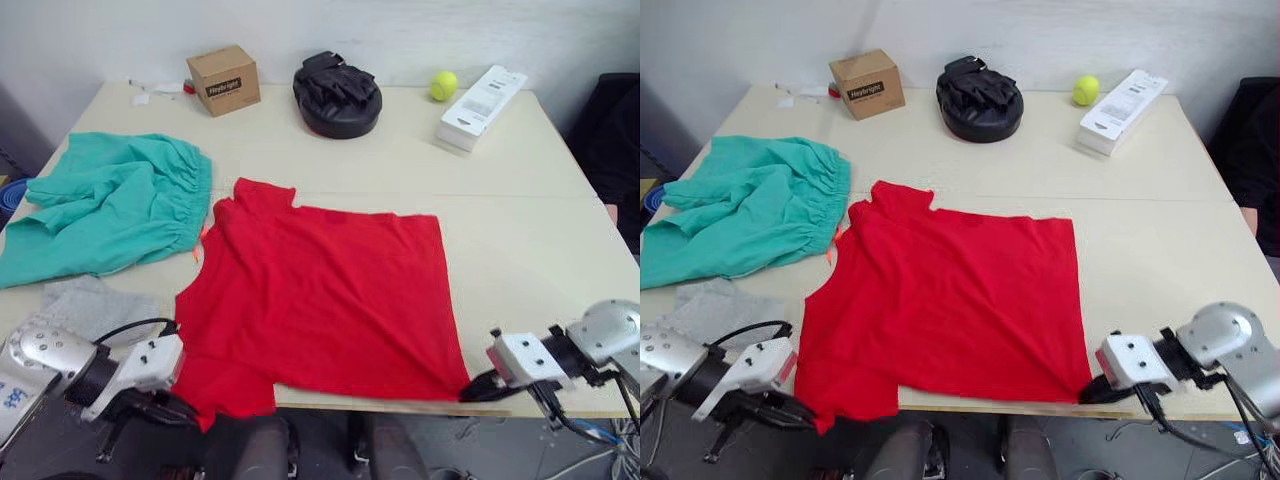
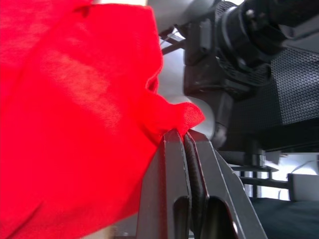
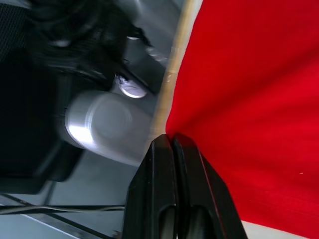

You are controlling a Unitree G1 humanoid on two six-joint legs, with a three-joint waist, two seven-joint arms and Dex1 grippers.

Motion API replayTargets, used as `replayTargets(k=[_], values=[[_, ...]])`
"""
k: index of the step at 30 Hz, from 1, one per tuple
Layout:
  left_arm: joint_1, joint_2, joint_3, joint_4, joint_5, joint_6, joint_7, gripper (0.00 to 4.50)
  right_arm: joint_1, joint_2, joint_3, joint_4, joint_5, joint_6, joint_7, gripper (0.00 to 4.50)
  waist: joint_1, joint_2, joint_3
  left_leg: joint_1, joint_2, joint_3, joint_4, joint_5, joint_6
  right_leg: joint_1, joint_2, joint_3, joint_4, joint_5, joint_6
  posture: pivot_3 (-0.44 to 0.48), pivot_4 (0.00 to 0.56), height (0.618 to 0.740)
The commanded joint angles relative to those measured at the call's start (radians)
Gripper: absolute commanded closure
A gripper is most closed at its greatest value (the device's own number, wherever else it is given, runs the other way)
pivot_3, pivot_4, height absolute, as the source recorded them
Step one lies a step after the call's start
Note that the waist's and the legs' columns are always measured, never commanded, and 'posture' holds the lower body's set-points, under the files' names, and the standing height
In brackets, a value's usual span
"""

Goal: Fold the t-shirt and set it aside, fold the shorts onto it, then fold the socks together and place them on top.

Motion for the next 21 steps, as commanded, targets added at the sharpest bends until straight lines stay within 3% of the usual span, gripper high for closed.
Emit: replayTargets(k=[1,6,11,13,17,21], values=[[0.089,0.015,0.098,-0.058,-0.019,0.018,-0.031,4.5,0.068,-0.029,-0.084,-0.085,0.058,0.043,0.021,4.49,-0.001,0.0,0.0,0.0,0.0,0.0,0.0,0.0,0.0,0.0,0.0,0.0,0.0,0.0,0.0,0.0,0.15,0.74],[0.212,-0.002,0.194,-0.121,-0.039,0.06,-0.054,4.5,0.153,-0.016,-0.139,-0.118,0.04,0.052,-0.006,4.49,0.0,0.0,0.0,0.001,0.0,0.0,-0.004,0.0,-0.001,0.0,0.0,-0.001,-0.001,-0.001,-0.002,0.0,0.15,0.74],[0.233,-0.009,0.224,-0.125,-0.051,0.064,-0.059,4.5,0.15,-0.02,-0.172,-0.092,0.06,0.079,0.009,4.49,0.001,0.0,0.0,0.001,0.0,-0.001,-0.004,0.0,-0.001,0.0,0.0,-0.001,-0.001,-0.001,-0.002,0.0,0.15,0.74],[0.159,-0.002,0.221,-0.077,-0.09,0.093,-0.045,4.5,0.118,-0.024,-0.186,-0.079,0.112,0.147,0.016,4.49,0.002,0.0,0.0,0.001,0.0,-0.001,-0.004,0.0,-0.001,0.0,0.0,-0.001,-0.001,-0.001,-0.002,0.0,0.15,0.74],[-0.118,0.02,0.156,0.056,-0.218,0.242,-0.001,4.5,0.027,-0.039,-0.187,-0.05,0.245,0.331,0.041,4.49,0.003,0.0,0.0,0.001,0.0,-0.002,-0.004,0.001,0.0,0.0,0.0,-0.002,0.0,-0.001,-0.002,0.0,0.15,0.74],[-0.331,0.006,0.037,0.182,-0.216,0.29,0.036,4.5,-0.082,-0.032,-0.151,-0.009,0.321,0.478,0.043,4.49,0.0,0.0,0.0,0.001,-0.001,-0.002,-0.006,0.001,-0.001,-0.001,0.0,-0.002,0.0,-0.001,-0.002,0.0,0.15,0.74]])
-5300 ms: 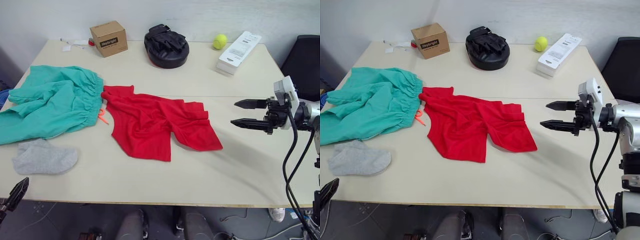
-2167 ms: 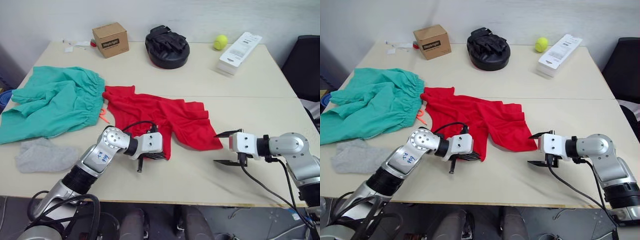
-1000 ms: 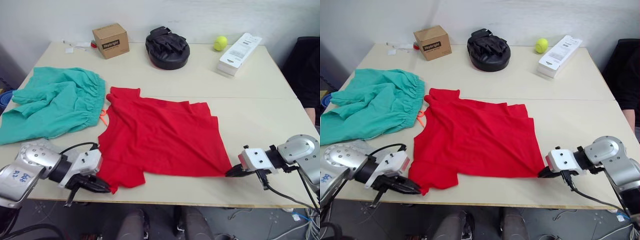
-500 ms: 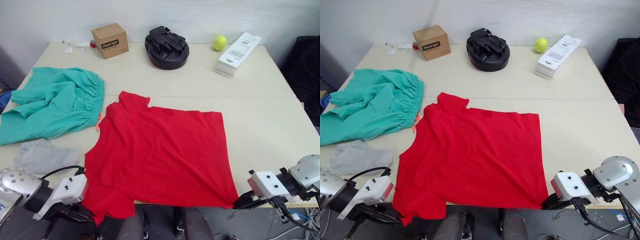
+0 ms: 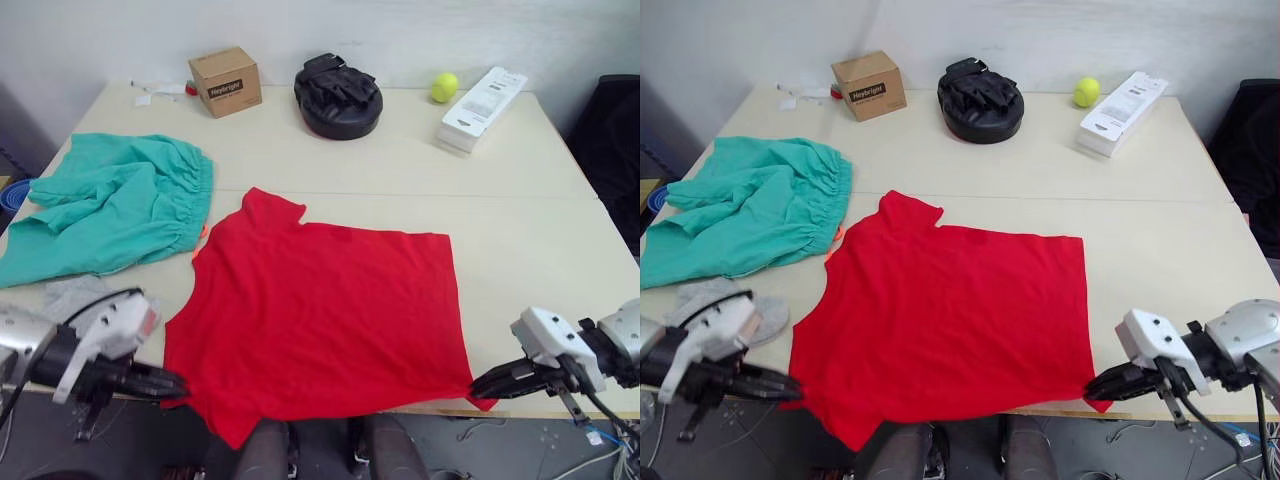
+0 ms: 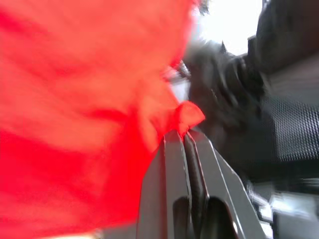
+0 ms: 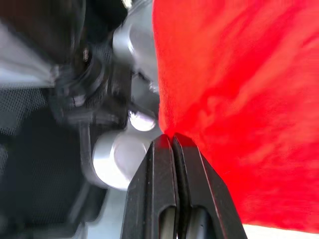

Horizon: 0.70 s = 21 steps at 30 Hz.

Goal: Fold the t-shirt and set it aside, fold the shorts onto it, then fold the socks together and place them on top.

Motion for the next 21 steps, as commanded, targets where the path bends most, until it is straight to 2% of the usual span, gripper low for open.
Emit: replayTargets(k=[1,4,10,15,21], values=[[-0.14,-0.014,-0.104,0.105,0.004,0.037,0.042,4.5,-0.082,-0.005,0.024,0.033,0.07,0.122,0.044,4.49,-0.002,0.0,0.0,0.0,0.0,0.0,-0.001,0.0,0.0,-0.001,0.0,0.0,0.0,0.0,0.0,0.0,0.15,0.74],[-0.252,-0.061,-0.208,0.184,0.064,0.017,0.098,4.5,-0.141,0.012,0.076,0.085,0.045,0.157,0.048,4.49,-0.002,0.0,0.0,0.0,-0.001,0.001,-0.005,0.001,-0.001,-0.001,0.0,0.0,-0.001,0.0,0.0,0.0,0.15,0.74],[-0.341,-0.154,-0.309,0.298,0.18,-0.064,0.206,4.5,-0.202,0.042,0.162,0.203,-0.032,0.157,0.048,4.49,0.0,-0.001,0.001,-0.001,-0.001,0.003,-0.003,0.001,-0.001,-0.002,0.0,-0.001,0.0,0.0,0.0,0.0,0.15,0.74],[-0.366,-0.196,-0.325,0.352,0.223,-0.071,0.272,4.5,-0.213,0.067,0.194,0.252,-0.074,0.149,0.045,4.49,0.0,-0.002,0.001,-0.001,-0.001,0.003,-0.002,0.002,0.0,-0.003,0.0,0.0,0.001,0.0,0.001,0.0,0.15,0.74],[-0.354,-0.223,-0.301,0.34,0.191,-0.012,0.31,4.5,-0.232,0.118,0.196,0.266,-0.115,0.113,0.003,4.49,0.0,-0.002,0.001,-0.001,-0.001,0.003,-0.002,0.002,-0.001,-0.002,0.0,-0.001,0.002,0.001,0.001,0.0,0.15,0.74]])
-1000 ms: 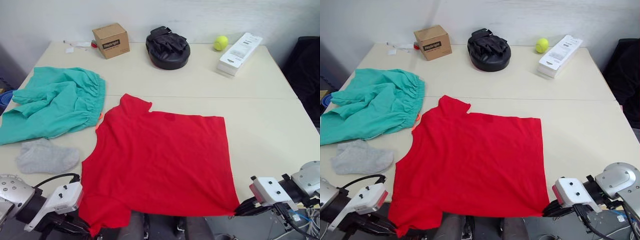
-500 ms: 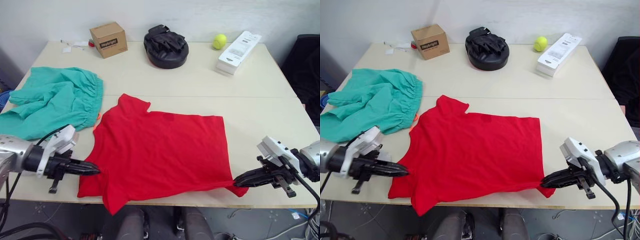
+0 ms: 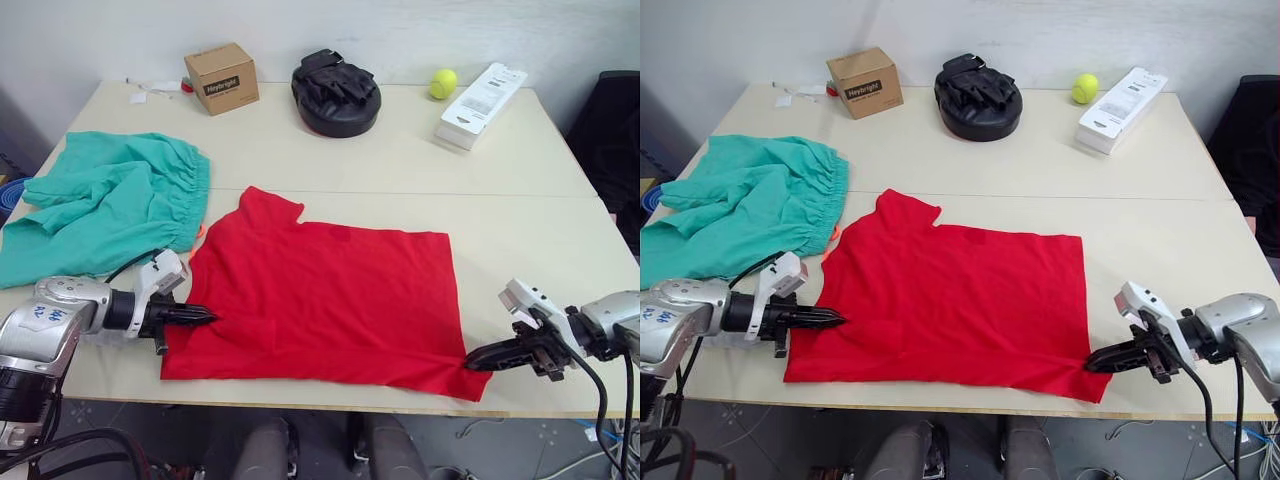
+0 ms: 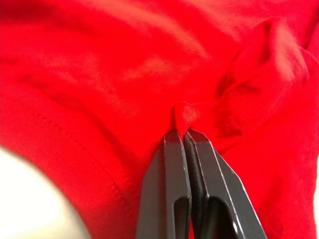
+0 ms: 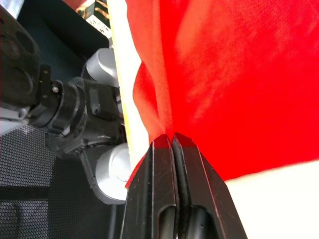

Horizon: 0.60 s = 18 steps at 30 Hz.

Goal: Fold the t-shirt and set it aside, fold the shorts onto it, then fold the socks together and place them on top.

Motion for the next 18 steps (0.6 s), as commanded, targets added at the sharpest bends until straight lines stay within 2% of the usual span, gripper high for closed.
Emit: replayTargets(k=[1,7,12,15,18], values=[[-0.003,-0.015,0.033,-0.026,-0.018,0.025,0.026,4.5,-0.023,0.036,-0.009,-0.003,-0.013,-0.016,-0.004,4.49,0.0,0.0,0.0,0.0,0.0,0.0,0.0,0.0,0.0,0.0,0.0,0.0,0.0,0.0,0.0,0.0,0.15,0.74],[-0.001,-0.039,0.067,-0.04,-0.042,0.047,0.062,4.5,-0.035,0.07,-0.013,0.003,-0.066,-0.068,-0.022,4.49,0.001,0.0,0.0,0.0,0.0,0.0,0.001,0.0,0.0,0.0,0.0,0.0,0.0,0.0,0.0,0.0,0.15,0.74],[-0.02,-0.061,0.157,-0.041,-0.081,0.104,0.133,4.5,-0.032,0.086,-0.014,0.001,-0.09,-0.095,-0.023,4.49,0.001,0.0,0.0,0.0,0.0,0.0,0.001,0.0,0.0,0.0,0.0,0.0,0.0,0.0,0.0,0.0,0.15,0.74],[0.013,-0.055,0.248,-0.088,-0.138,0.19,0.167,4.5,-0.024,0.092,-0.017,0.004,-0.11,-0.119,-0.027,4.49,0.0,0.0,0.0,0.0,0.0,0.0,0.001,0.0,-0.001,0.0,0.0,0.0,0.001,0.0,0.0,0.0,0.15,0.74],[0.055,-0.052,0.29,-0.133,-0.159,0.226,0.184,4.5,-0.015,0.093,-0.02,0.014,-0.125,-0.139,-0.027,4.49,-0.001,0.0,0.0,0.0,0.0,0.0,0.001,0.0,-0.001,0.0,0.0,0.0,0.0,0.0,0.0,0.0,0.15,0.74]])
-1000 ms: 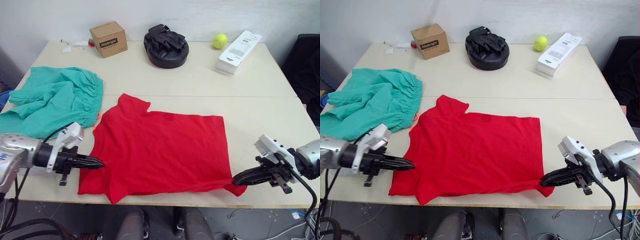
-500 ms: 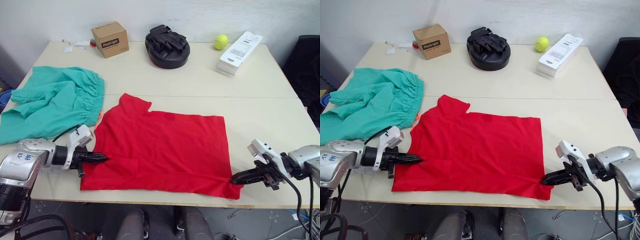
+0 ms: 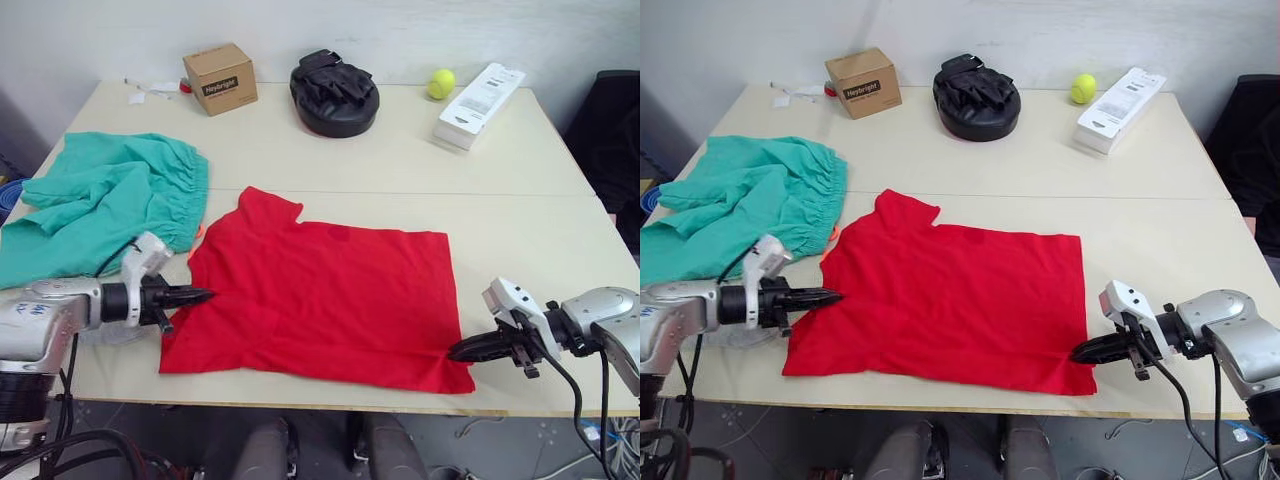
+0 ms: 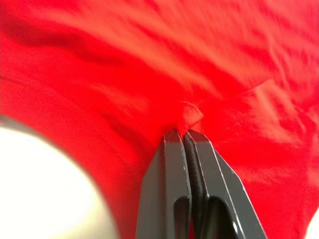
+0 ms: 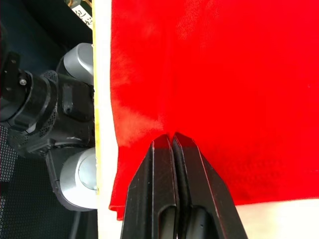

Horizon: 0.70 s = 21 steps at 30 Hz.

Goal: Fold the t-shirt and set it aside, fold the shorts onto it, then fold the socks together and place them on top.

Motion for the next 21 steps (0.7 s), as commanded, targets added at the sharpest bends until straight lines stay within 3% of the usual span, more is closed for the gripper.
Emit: replayTargets(k=[1,6,8,11,18,19,21], values=[[0.055,0.019,0.064,-0.076,-0.038,0.038,0.019,4.5,0.005,0.006,-0.023,0.013,-0.009,-0.026,0.0,4.49,-0.001,0.0,0.0,0.0,0.0,0.0,0.0,0.0,0.0,0.0,0.0,0.0,0.0,0.0,0.0,0.0,0.15,0.74],[0.09,-0.017,0.026,-0.093,-0.01,0.012,0.064,4.5,-0.012,0.008,-0.018,0.037,-0.017,-0.01,-0.004,4.49,0.002,0.0,0.0,0.001,0.0,0.0,0.0,0.0,-0.001,0.001,0.0,0.0,0.0,0.0,0.0,0.0,0.15,0.74],[0.086,-0.026,0.005,-0.087,0.001,0.006,0.079,4.5,-0.026,0.007,-0.015,0.044,-0.018,0.0,-0.001,3.9,0.004,0.0,0.0,0.001,0.0,0.0,0.001,0.0,-0.001,0.001,0.0,0.0,0.0,0.0,0.0,0.0,0.15,0.74],[0.079,-0.036,0.005,-0.081,0.003,-0.003,0.101,3.82,-0.031,-0.01,-0.033,0.031,-0.002,0.007,0.019,2.87,0.002,0.0,0.0,0.001,0.0,-0.001,0.001,0.0,-0.001,0.001,0.0,0.0,0.0,0.0,0.0,0.0,0.15,0.74],[0.06,0.001,0.109,-0.137,-0.033,-0.019,0.106,1.57,-0.034,-0.031,-0.166,-0.047,0.082,0.065,-0.013,0.3,0.001,0.0,0.0,0.0,0.0,-0.001,0.0,0.0,-0.001,0.001,0.0,0.0,0.0,0.0,0.0,0.0,0.15,0.74],[0.057,0.009,0.133,-0.163,-0.058,-0.009,0.092,1.26,-0.02,-0.033,-0.195,-0.085,0.099,0.075,-0.024,0.01,0.001,0.0,0.0,0.0,0.0,-0.001,0.0,0.0,-0.001,0.001,0.0,0.0,0.0,0.0,0.0,0.0,0.15,0.74],[0.06,0.026,0.176,-0.231,-0.129,0.015,0.048,0.99,0.01,-0.029,-0.244,-0.175,0.134,0.094,-0.049,0.0,0.001,0.0,0.0,0.0,0.0,-0.001,-0.001,0.001,-0.001,0.001,0.0,0.0,-0.001,0.0,0.0,0.0,0.15,0.74]])
